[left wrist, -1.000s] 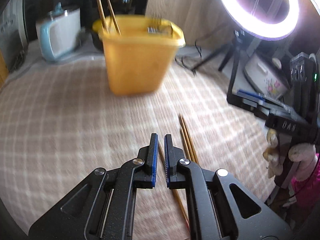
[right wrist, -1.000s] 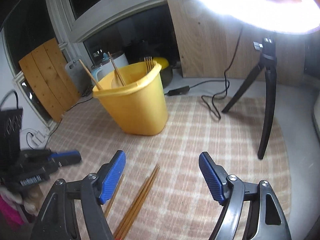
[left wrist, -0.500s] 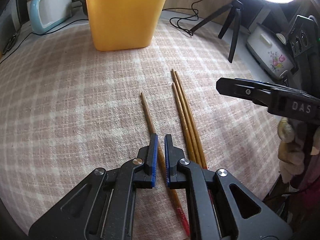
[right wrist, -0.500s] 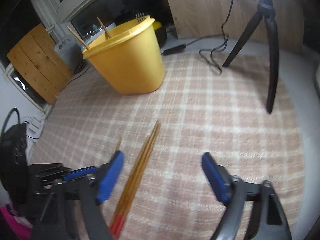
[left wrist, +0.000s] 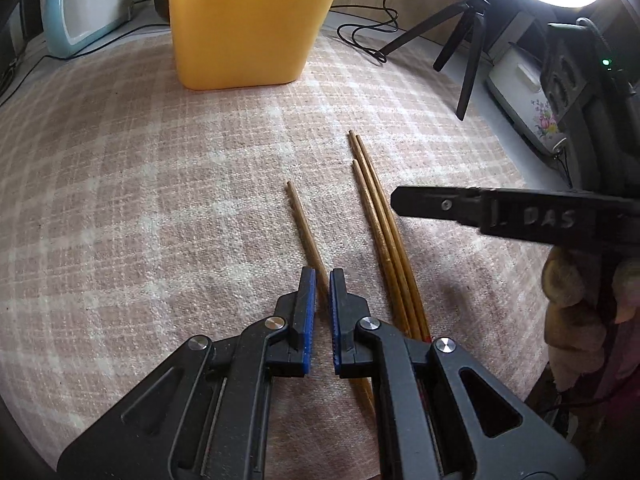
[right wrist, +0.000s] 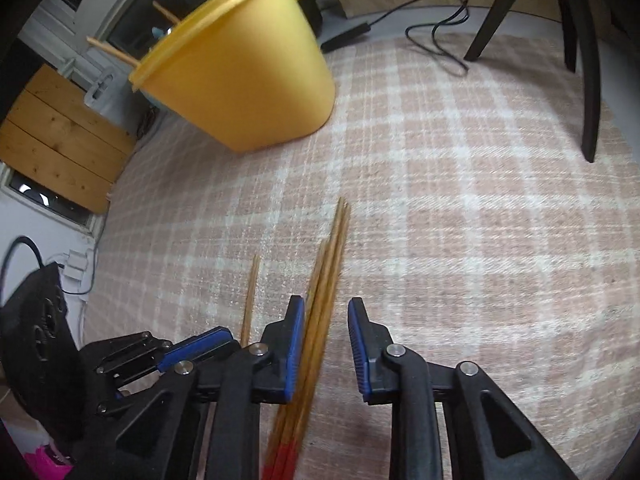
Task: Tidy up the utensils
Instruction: 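Close the left tool on a chopstick while the right tool grasps another chopstick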
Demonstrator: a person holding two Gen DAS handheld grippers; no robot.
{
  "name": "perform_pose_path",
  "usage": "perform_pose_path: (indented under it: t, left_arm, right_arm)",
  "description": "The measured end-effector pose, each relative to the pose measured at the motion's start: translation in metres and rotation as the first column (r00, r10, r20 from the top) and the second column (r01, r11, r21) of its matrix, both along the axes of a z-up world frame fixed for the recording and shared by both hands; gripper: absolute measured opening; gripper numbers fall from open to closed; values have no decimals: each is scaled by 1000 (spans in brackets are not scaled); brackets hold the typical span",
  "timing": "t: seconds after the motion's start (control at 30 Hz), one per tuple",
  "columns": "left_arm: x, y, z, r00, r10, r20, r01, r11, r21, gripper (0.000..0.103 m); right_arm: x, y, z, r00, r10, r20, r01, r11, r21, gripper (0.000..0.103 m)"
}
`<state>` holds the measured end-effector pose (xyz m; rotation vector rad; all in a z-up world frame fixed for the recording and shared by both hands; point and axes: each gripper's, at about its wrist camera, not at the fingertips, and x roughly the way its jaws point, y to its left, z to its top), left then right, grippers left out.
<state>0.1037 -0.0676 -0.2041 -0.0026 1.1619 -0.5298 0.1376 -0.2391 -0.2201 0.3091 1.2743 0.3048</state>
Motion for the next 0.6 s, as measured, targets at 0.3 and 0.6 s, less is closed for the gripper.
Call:
perform_pose_path:
  t: [0.3, 0.6]
  left_arm:
    - [0, 9, 2, 1000, 4, -27, -4, 1000, -30, 5]
    - [3, 1, 0, 999, 51, -4, -51, 999, -4, 23]
  right_arm:
    - [0, 11, -12, 999, -31, -42, 29, 999, -42, 8]
    - [5, 14, -13, 997, 42, -72, -47, 996, -74, 6]
